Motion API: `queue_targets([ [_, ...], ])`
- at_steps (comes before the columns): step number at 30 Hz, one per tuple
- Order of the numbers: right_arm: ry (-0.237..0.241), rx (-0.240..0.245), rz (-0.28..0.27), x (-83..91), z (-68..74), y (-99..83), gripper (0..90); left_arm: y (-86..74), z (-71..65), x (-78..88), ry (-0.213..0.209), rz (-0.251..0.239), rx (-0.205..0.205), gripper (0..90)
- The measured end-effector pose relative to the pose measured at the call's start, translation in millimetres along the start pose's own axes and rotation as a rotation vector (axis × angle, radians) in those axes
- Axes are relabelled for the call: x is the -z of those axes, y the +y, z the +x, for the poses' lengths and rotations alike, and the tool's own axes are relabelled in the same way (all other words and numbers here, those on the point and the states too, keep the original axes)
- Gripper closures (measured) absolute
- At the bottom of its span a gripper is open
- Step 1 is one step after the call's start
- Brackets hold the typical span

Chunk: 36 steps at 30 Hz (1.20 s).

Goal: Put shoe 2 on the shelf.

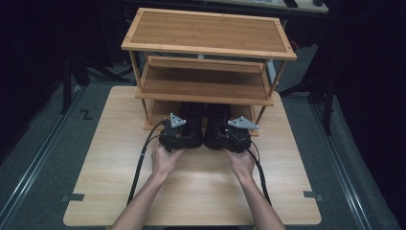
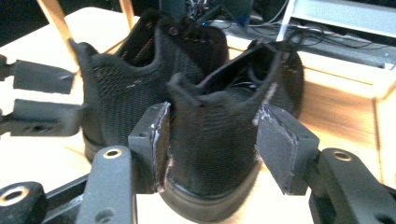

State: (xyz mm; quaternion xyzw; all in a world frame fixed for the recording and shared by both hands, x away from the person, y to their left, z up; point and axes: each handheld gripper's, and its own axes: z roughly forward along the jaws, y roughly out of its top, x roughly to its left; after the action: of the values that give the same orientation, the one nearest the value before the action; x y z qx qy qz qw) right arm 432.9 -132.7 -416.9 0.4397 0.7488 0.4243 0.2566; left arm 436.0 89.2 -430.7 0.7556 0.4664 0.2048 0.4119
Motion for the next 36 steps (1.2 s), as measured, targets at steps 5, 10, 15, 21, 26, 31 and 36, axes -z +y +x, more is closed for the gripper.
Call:
queue_targets([
  [5,0.009,-0.004,0.070,-18.6,7.2,0.9,53.1,8.2,-2.0,-10.3,-0.007,0.014,-0.005,59.4],
  [10,0.040,-0.038,0.082,-32.2,1.3,0.4,71.2,14.8,-2.5,-14.9,-0.018,0.017,-0.016,73.2],
  [15,0.048,-0.045,0.072,-34.0,-2.1,6.2,73.4,22.1,1.0,-14.7,-0.034,0.000,-0.012,75.5],
  [21,0.031,-0.015,0.084,-35.7,0.3,2.1,62.5,12.7,2.7,-15.1,-0.032,0.013,-0.008,68.1],
  [26,0.034,0.002,0.055,-12.6,-6.1,-13.9,45.5,-6.6,7.0,10.6,-0.008,-0.029,0.002,44.1],
  [31,0.032,0.015,0.049,22.4,-25.3,-51.8,46.6,-54.9,22.2,37.6,0.020,0.004,-0.012,36.5],
  [36,-0.067,-0.031,0.157,40.0,-63.2,-102.2,47.5,-97.3,40.2,50.4,0.109,0.081,0.006,34.9],
])
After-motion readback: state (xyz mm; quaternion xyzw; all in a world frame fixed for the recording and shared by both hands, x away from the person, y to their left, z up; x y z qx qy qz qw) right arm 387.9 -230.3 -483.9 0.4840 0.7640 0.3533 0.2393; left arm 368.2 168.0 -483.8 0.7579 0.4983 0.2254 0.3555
